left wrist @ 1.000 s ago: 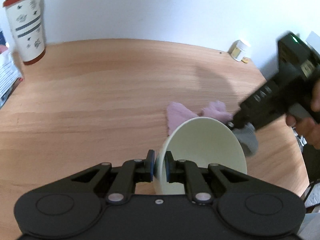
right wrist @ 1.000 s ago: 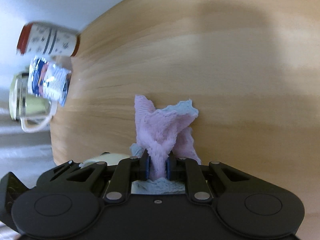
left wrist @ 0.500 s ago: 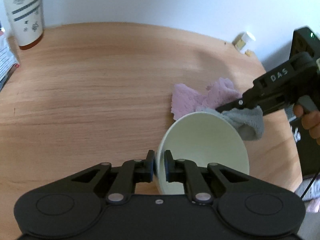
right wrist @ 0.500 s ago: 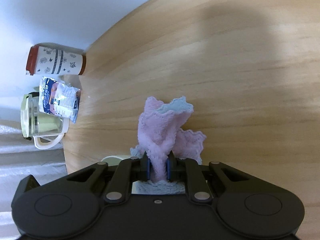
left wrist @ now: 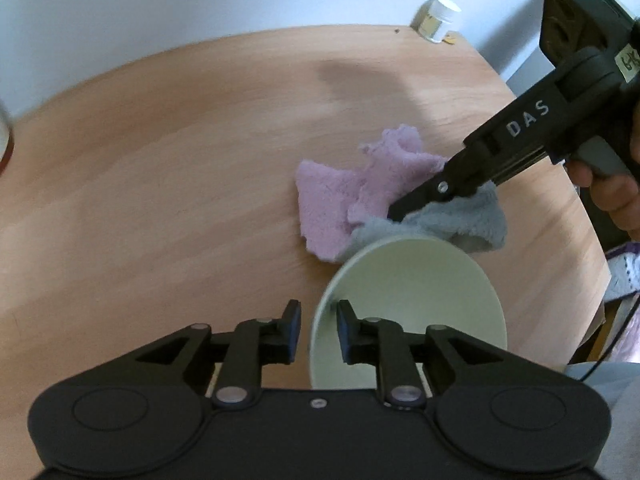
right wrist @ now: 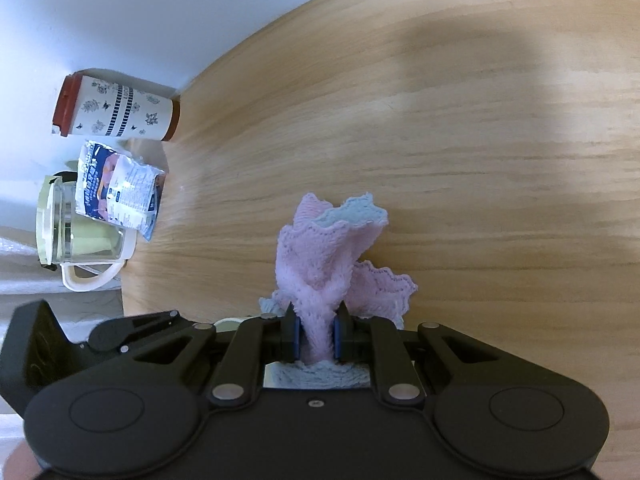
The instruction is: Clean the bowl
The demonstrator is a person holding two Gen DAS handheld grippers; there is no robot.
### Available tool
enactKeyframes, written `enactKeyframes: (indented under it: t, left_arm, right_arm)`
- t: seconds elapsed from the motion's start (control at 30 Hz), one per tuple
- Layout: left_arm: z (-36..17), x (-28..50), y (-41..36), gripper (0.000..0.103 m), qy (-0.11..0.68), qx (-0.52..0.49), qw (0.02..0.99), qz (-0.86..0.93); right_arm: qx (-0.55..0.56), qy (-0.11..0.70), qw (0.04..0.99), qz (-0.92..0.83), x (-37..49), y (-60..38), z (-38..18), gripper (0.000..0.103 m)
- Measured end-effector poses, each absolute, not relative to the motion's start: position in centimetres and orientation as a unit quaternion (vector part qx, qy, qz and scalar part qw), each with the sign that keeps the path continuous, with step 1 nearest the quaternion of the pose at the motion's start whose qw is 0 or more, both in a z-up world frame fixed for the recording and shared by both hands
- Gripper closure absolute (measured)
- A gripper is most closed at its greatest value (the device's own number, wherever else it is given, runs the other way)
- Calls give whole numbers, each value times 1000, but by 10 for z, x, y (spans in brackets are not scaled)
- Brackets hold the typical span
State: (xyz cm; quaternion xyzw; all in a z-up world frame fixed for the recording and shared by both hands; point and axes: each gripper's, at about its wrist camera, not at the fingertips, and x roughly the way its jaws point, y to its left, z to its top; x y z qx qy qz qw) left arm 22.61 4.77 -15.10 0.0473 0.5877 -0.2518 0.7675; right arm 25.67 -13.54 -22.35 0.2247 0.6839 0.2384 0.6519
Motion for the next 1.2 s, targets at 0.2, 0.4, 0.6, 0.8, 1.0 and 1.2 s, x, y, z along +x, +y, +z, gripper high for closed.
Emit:
enactKeyframes:
  t: [0.2,0.4,0.6,0.8,1.0,1.2]
  left_arm:
    - [-155,231,38,81,587,77,751,-291]
    - [-153,218,36,86,559,101,767,-298]
    - [-143,198,41,94,517,85,803,-283]
    - [-137,178,48,95,489,64,832,-253]
    - [-138,164,59,95,479,36,852,-210]
    - [-146,165,77,96,491,-10,857,-154]
  right_arm:
    - [243,678,655,230,258,-126,-221,86]
    - [255,675,655,223,259,-118,-224,86]
    - [272,682,643,216,261,-119,-232,86]
    - [273,693,630,220,261,-121,-240,85]
    - [285,697,621,218,255,-137,-251,86]
    - [320,710,599,187,224,-167,-273,86]
